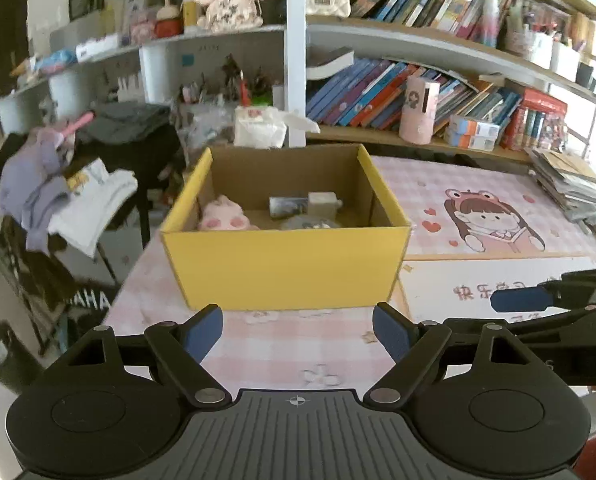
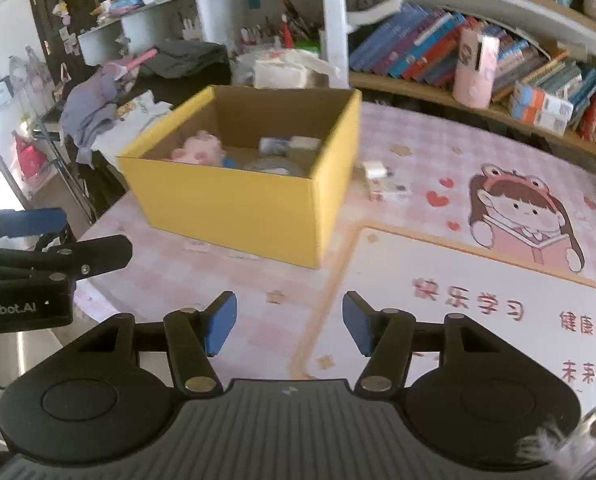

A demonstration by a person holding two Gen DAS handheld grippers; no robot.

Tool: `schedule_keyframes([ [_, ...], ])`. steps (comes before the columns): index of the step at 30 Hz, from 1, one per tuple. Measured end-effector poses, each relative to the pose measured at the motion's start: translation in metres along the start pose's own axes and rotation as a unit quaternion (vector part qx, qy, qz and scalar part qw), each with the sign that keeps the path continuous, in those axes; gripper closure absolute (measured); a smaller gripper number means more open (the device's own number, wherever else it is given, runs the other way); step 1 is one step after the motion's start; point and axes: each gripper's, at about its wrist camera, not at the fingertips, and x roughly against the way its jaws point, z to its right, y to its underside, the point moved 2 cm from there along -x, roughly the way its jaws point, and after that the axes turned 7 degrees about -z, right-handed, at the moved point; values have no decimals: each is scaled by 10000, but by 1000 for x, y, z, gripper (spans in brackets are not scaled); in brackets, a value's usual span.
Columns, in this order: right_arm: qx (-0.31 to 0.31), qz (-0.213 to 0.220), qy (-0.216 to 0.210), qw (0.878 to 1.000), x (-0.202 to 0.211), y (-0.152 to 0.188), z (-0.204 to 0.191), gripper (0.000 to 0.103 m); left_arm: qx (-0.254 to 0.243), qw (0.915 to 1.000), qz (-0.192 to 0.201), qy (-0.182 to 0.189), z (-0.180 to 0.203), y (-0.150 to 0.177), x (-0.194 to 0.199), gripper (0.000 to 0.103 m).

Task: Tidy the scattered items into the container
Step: 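Withdraw both tools from the box toward the remaining small white items, then grasp the small printed box with the left tool while the right tool grasps the white plug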

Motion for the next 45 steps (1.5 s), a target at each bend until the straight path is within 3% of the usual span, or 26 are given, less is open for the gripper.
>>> schedule_keyframes([
  [13,108,-317,-425,9985,-9,-1,109,44,-200,9987,-373,-277,113,-18,-31,19],
  [20,40,-417,-550,9976,-13,2,153,44,-258,9978,-478,-378,152,-26,-46,19],
  [25,-62,-355,-532,9979,-18,-4,179,44,-383,9978,-348,-406,169,-37,-60,19],
  [35,-68,127,-433,9990,-38,-43,223,40,-504,9955,61,-798,190,-64,-89,19],
  [39,-62,276,-457,9986,-56,-71,243,39,-311,9961,68,-825,200,-70,-111,19],
  [45,708,217,-798,9941,-84,-116,241,38,-188,9962,123,-837,212,-76,-146,19],
])
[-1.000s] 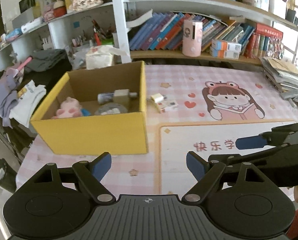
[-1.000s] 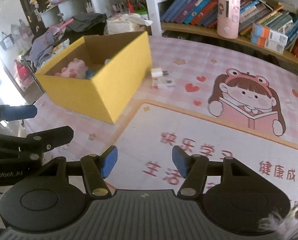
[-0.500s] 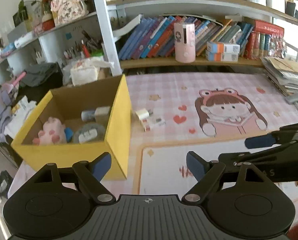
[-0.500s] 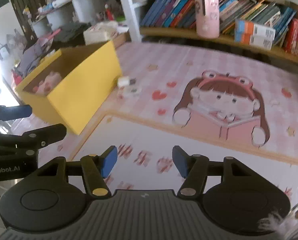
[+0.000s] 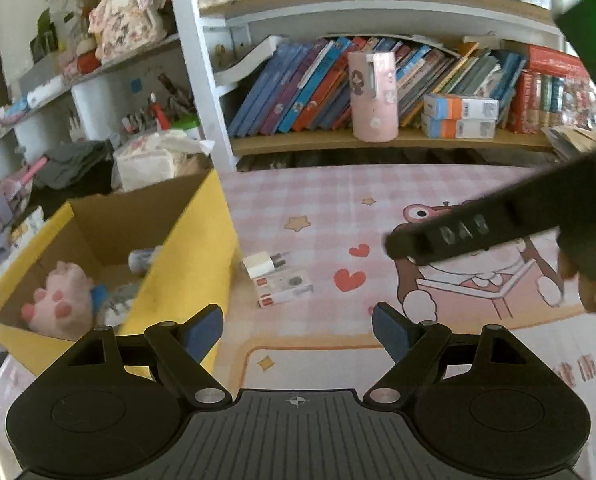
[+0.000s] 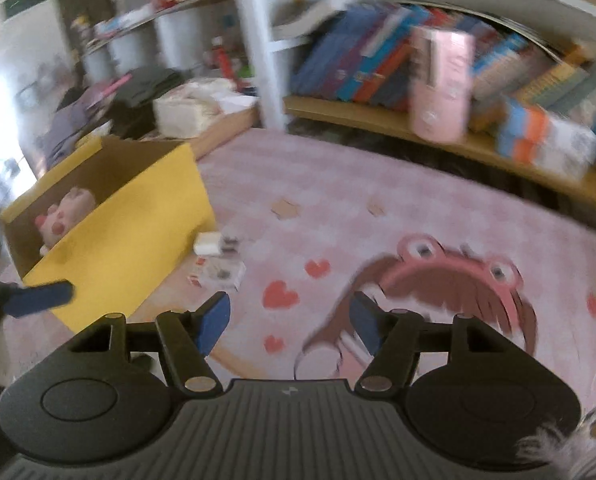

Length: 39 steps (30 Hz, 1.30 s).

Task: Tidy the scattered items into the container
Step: 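Grasp the small printed box with the left tool while the right tool grasps the white plug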

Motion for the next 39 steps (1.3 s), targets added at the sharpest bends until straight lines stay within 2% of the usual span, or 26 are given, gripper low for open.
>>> schedule_keyframes([
  [3,301,-68,-216,9993,-16,-18,-2,38,171,9996,-48,-214,3,-1,-19,19],
  [12,721,-443,-315,9959,-71,-51,-7,38,877,9924,18,-868,16,-18,-71,19],
  [17,1104,-663,-624,9897,-96,-65,-18,38,1279,9848,-237,-1155,14,-26,-100,20],
  [20,1121,-885,-772,9867,-114,-73,-22,38,1692,9782,-379,-1144,4,-26,-111,21],
  [22,1090,-992,-900,9850,-126,-77,-22,38,1786,9761,-448,-1154,0,-27,-117,21],
  [28,682,-1409,-1291,9792,-153,-91,-9,39,1606,9810,-450,-987,2,-29,-126,25],
  [30,603,-1438,-1382,9781,-155,-95,-5,39,1539,9825,-487,-925,4,-28,-129,31],
  [35,521,-1487,-1449,9768,-157,-100,-3,39,1586,9829,-555,-748,2,-25,-133,37],
  [37,594,-1516,-1453,9759,-158,-99,-8,39,1567,9842,-525,-628,1,-26,-133,49],
  [39,683,-1553,-1472,9744,-160,-99,-13,39,1542,9848,-559,-565,0,-24,-129,50],
])
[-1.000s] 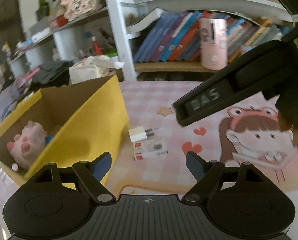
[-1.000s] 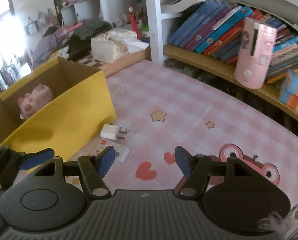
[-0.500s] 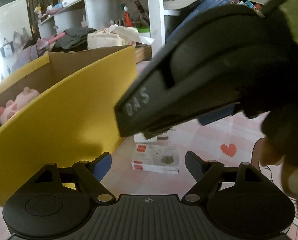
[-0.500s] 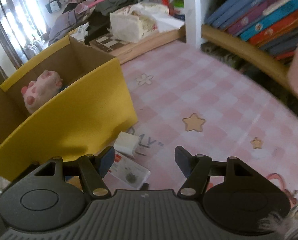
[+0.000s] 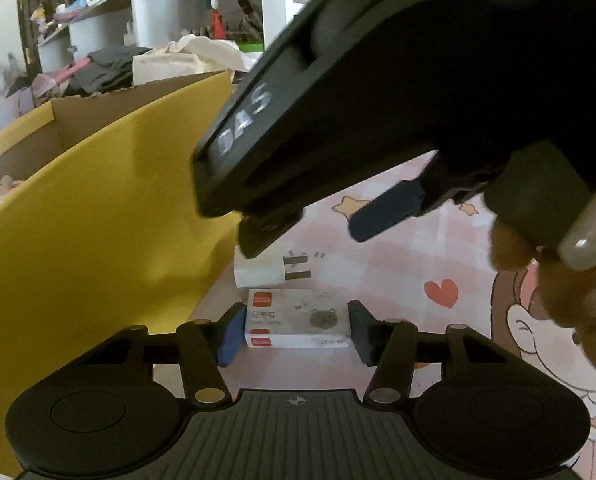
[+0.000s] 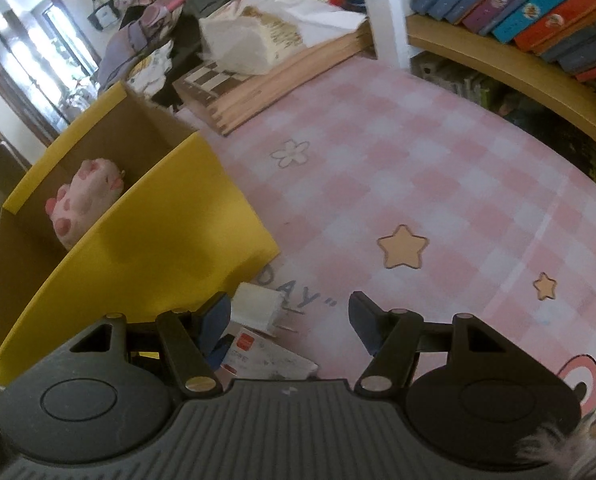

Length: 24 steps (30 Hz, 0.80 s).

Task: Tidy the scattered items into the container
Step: 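Grasp the small printed box with the left tool while the right tool grasps the white plug, then lift the printed box with the left tool while the right tool lifts the white plug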

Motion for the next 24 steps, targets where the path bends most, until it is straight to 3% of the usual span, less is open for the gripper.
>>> schedule_keyframes([
  [10,901,-320,473,9943,-31,3,-34,41,57,9985,-193,517,-11,29,37,51],
  [13,1059,-319,619,9919,-38,6,-40,47,4,9984,-202,535,-11,35,45,51],
  [15,1154,-266,747,9901,-39,7,-43,58,23,9983,-229,534,-13,37,47,51],
  [24,726,92,777,9943,-11,21,-39,58,-159,9972,-93,725,-24,31,60,51],
])
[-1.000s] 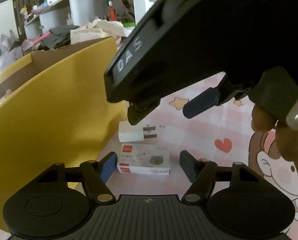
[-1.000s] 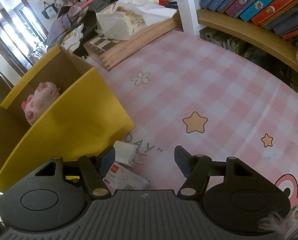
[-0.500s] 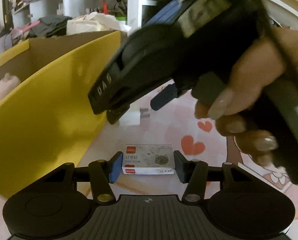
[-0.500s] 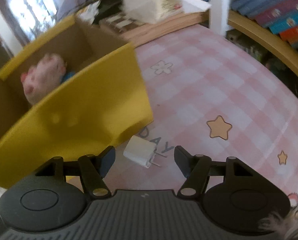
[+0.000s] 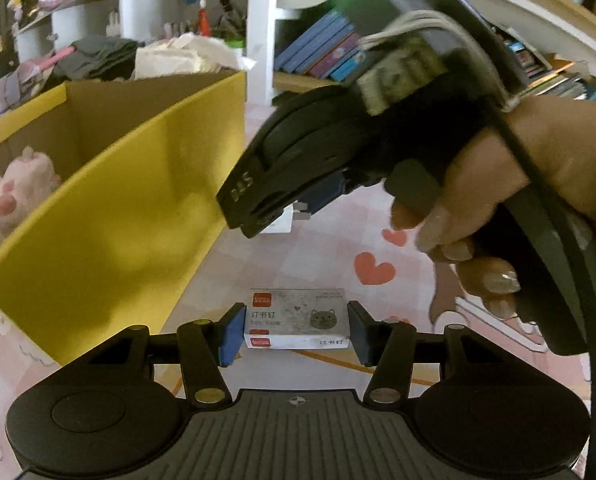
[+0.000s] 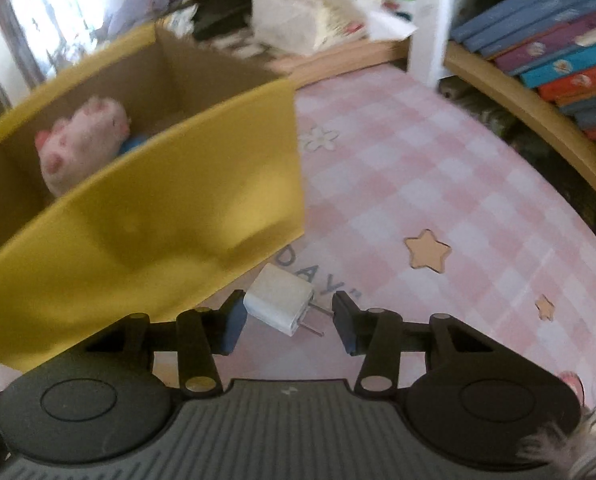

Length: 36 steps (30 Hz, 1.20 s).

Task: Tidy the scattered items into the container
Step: 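Lift the printed box with the left tool while the right tool lifts the white plug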

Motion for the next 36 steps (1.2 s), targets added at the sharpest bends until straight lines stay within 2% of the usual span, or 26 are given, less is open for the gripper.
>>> schedule_keyframes([
  [9,-452,406,219,9979,68,41,-1,58,-388,9983,306,293,6,3,42,51],
  [17,-752,766,447,9932,123,86,-22,58,-841,9931,504,646,5,16,88,51],
  [27,-867,1075,707,9879,169,131,-62,58,-1047,9899,403,864,-28,39,148,51],
  [36,-1128,1101,750,9846,185,164,-106,58,-1268,9875,220,906,-60,57,178,51],
])
